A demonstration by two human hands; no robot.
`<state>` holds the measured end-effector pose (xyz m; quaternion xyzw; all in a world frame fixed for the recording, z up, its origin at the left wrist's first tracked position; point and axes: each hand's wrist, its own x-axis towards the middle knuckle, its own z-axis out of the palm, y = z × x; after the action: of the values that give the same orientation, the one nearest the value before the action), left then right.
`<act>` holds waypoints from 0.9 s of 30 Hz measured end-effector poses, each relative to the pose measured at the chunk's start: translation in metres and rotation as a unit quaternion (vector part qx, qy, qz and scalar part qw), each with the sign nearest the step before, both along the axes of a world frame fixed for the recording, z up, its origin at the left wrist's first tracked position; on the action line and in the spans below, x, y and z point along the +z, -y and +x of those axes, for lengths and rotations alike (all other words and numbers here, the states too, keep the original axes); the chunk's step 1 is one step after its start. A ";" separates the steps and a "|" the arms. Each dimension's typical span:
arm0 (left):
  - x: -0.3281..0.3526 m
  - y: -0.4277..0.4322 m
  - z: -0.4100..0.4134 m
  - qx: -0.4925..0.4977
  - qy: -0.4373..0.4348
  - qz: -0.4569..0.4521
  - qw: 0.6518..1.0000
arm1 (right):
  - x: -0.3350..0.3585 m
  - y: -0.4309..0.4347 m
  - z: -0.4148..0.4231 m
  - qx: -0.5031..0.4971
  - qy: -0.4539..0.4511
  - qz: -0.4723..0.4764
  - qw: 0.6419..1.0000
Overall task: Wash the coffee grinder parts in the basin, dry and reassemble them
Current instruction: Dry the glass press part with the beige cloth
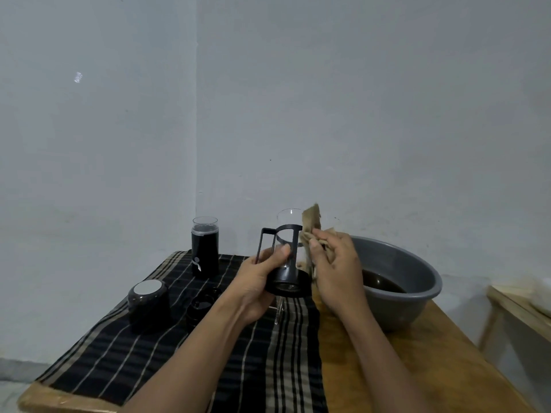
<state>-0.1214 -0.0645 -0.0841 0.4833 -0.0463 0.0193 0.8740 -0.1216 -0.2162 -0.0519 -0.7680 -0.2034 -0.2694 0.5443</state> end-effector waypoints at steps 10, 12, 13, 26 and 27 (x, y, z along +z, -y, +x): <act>-0.007 0.020 0.008 0.123 -0.019 -0.155 0.980 | -0.027 -0.004 -0.002 -0.022 -0.063 0.042 0.997; -0.005 0.021 0.015 0.119 -0.055 -0.211 0.969 | -0.027 -0.006 -0.011 -0.028 -0.007 0.046 0.999; -0.004 0.022 0.019 0.093 -0.067 -0.229 0.967 | -0.030 -0.006 -0.014 -0.028 0.038 0.035 0.998; 0.015 0.028 0.025 0.105 -0.071 -0.284 0.951 | -0.040 -0.016 -0.016 -0.069 0.141 -0.149 0.976; 0.015 0.029 0.024 0.132 -0.056 -0.285 0.948 | -0.040 -0.017 -0.018 -0.051 0.112 -0.150 0.981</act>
<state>-0.0978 -0.0932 -0.0693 0.2164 0.0748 0.1196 0.9661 -0.1392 -0.1994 -0.0919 -0.8152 -0.2618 -0.3471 0.3827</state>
